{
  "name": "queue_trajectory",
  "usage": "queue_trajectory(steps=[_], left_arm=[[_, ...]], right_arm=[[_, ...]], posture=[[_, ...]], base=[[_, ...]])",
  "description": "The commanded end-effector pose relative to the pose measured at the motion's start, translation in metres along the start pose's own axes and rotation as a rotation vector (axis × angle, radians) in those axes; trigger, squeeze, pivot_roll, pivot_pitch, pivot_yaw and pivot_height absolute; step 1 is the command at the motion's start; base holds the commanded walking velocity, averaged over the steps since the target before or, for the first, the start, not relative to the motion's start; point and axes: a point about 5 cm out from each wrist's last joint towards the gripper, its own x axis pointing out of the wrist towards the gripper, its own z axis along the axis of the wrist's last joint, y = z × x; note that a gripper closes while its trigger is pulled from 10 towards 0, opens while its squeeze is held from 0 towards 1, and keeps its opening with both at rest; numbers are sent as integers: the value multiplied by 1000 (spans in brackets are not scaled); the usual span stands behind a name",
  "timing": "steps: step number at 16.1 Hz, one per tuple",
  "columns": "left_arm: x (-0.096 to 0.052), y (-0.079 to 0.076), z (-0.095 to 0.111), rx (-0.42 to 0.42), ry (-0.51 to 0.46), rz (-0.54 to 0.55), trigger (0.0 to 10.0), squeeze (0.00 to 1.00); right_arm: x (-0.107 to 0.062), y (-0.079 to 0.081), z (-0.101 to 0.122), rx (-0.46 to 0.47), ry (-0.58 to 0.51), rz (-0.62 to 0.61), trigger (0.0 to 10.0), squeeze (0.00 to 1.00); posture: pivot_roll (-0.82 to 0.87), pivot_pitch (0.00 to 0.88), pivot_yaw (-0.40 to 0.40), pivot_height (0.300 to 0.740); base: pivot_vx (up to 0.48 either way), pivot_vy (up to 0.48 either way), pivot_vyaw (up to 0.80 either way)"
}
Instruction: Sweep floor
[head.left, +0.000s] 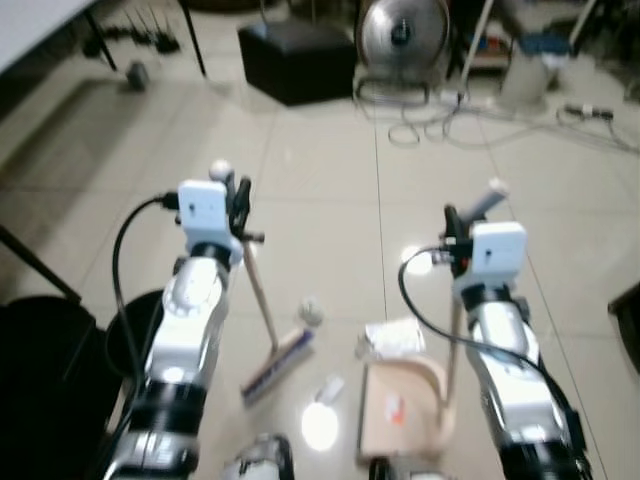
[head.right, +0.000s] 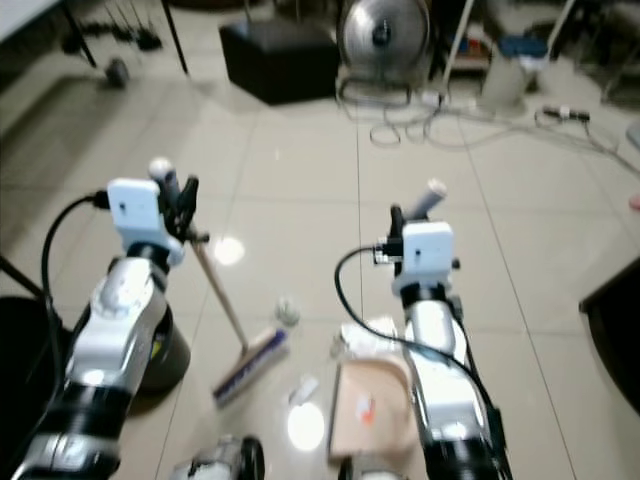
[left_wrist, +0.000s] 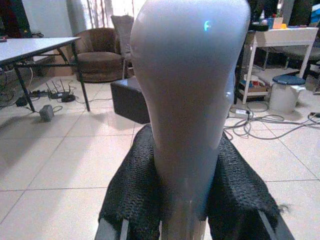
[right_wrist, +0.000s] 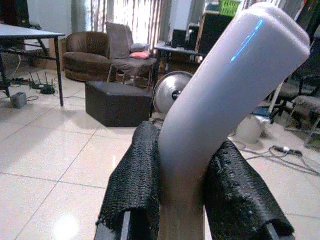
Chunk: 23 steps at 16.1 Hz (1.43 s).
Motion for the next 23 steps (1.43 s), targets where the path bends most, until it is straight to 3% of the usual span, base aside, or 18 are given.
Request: queue_trajectory(steps=[1,7,12,18,23], left_arm=[[4,1,7,11,-66,35,10000,0],[4,-9,9,-27,-162,57,10000,0],[-12,-20,0,-78,-235,35,10000,0],[-11,-37,-3,-106,-271,-6,10000,0],[-14,-43,-16,-130,-226,71,10000,0]], right_arm=[[5,3,1,-21,-45,13,10000,0],[20,11,-1,-42,-100,5,10000,0],[1,22,-7,-61,-184,-65,10000,0],[-7,39,-5,-107,-271,-52,10000,0],[-14,71,-7,-151,-288,25,10000,0]], posture=[[38,284,47,740],[77,368,74,740],[103,416,120,740],[105,429,133,740],[112,429,140,740]], base=[[0,0,0],[0,0,0],[0,0,0],[0,0,0],[0,0,0]])
